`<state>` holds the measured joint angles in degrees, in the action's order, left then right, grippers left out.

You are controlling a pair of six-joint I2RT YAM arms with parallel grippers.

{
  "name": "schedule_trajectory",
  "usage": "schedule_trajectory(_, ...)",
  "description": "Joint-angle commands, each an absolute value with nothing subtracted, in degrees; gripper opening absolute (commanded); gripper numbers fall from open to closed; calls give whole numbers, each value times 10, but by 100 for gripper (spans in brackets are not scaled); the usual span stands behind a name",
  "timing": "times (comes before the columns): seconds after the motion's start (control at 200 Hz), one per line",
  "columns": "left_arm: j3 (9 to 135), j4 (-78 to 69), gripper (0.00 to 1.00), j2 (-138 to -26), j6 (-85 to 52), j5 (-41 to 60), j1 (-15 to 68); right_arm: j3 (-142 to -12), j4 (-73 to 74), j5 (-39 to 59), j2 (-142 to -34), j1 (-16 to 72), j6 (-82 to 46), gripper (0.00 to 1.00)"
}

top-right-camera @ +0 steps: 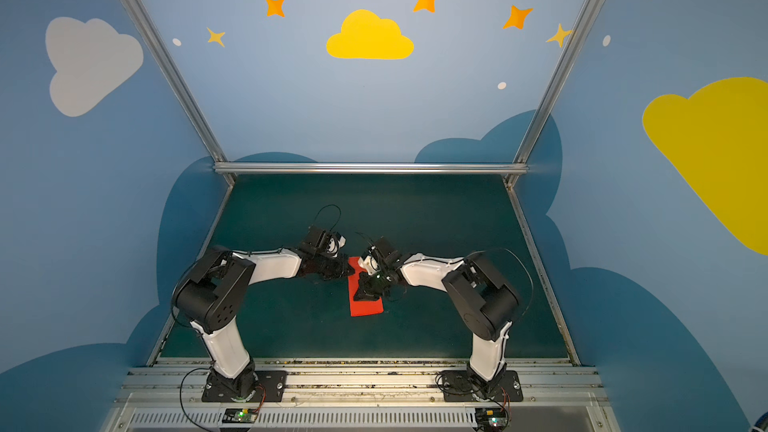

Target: Fold a paper plane with a square sheet of paper (fold left side to right side)

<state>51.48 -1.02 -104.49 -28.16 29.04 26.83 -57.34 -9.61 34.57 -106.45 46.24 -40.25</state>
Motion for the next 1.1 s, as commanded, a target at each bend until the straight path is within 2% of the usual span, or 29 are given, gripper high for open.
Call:
schedule_trajectory(0.0, 501, 1, 3, -1045, -285, 289, 274, -561, -57, 341, -1082, 464, -425, 0)
schedule_trajectory(0.355, 520, -9, 3, -1065, -307, 291, 235, -473, -18, 301, -1088, 462, -455, 0)
schedule_trajectory(0.746, 673, 104, 3, -1147, -265, 282, 164, -448, -3, 292, -1080, 463, -461, 0)
schedule_trajectory(0.916, 683, 136, 3, -1074, -249, 299, 175, -446, 1, 292, -1082, 463, -461, 0)
schedule_trajectory(1.096, 567, 88, 3, -950, -281, 312, 234, -446, 5, 294, -1088, 462, -461, 0)
